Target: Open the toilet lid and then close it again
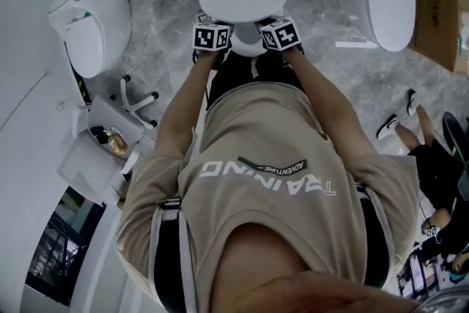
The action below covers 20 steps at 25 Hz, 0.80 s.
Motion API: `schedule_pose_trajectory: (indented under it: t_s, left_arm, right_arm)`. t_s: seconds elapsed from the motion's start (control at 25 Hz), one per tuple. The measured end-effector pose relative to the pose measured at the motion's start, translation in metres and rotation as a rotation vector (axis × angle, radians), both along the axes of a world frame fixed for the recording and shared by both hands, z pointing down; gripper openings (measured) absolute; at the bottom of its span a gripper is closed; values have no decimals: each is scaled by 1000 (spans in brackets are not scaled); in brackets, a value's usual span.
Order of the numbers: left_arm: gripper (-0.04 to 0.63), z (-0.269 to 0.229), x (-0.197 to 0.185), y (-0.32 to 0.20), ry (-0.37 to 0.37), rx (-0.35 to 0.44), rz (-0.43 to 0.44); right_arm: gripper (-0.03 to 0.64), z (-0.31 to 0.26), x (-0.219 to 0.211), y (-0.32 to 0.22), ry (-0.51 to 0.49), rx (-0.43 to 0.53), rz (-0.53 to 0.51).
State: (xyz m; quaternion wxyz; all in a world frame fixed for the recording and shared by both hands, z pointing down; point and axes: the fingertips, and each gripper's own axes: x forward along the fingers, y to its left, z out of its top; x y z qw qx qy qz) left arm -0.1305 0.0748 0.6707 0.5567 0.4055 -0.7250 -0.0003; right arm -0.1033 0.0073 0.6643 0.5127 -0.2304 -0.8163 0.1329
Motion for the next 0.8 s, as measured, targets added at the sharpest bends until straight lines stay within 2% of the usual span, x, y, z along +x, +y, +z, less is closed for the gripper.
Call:
schedule_pose_trajectory:
  t_s: [0.12,0.36,0.52,0.8]
  left_arm:
    - [5,-5,-13,-3,-3,-1,-28]
    - [5,-9,-37,-4,-15,5,-47]
    - [5,-12,-50,-9,7,7,-47]
    - [5,-27,-96,-17,-36,-1,-64]
  right_arm:
    - [9,-8,-12,-4,17,27,16]
    - [9,-17,-37,-13,39,-27,174]
    - [9,-22,-47,-23,57,-18,138]
    - [9,-37,-88,-41,26,-1,55]
